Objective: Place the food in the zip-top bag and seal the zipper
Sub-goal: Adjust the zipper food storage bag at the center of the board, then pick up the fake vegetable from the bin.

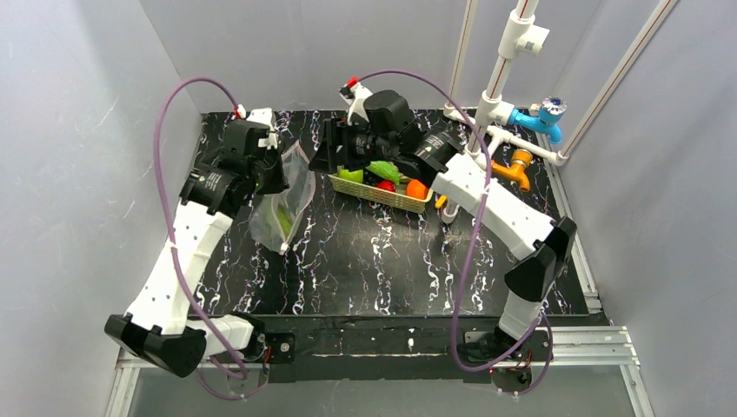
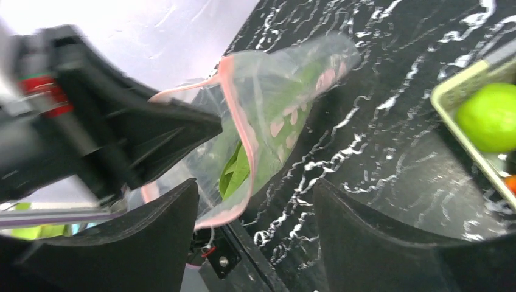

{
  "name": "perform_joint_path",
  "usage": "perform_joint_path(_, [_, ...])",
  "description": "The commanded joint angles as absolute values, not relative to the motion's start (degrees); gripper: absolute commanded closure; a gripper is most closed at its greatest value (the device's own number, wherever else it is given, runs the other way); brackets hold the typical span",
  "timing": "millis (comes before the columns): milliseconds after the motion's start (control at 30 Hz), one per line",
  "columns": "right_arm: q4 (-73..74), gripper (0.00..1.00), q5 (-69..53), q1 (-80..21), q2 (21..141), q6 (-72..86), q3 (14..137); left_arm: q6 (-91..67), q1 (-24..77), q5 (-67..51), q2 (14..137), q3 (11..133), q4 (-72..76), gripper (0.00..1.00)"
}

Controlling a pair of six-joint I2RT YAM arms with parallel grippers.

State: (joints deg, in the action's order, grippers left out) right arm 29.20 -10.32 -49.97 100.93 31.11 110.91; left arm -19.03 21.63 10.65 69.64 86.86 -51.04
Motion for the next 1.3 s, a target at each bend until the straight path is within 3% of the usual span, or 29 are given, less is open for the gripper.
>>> perform_joint_path(0, [32.1, 0.2, -4.2, -48.7, 93.9, 26.9, 109.6, -17.8, 15.5, 4.3, 68.9, 79.1, -41.1, 1.0])
perform_joint_path(233, [27.8, 0.14, 13.4, -45.8, 93.0, 20.9, 104.3, -16.5, 13.1, 0.2, 74.6, 79.3, -36.3, 1.0])
perform_joint_path(400, [25.8, 0.15, 17.0, -41.7, 99.8, 20.4, 108.0, -13.4, 13.0, -0.9, 75.5, 78.0, -32.9, 1.0])
perform_joint_path(767, [18.3, 0.12, 13.9, -35.4, 121.2, 18.4, 121.9, -12.9, 10.4, -4.0, 69.4, 69.2, -24.9, 1.0])
perform_joint_path(1267, [8.7, 0.03, 7.1, -30.5, 135.4, 24.1, 131.5, -12.9, 9.7, -1.7, 67.8, 65.8, -23.9, 1.0])
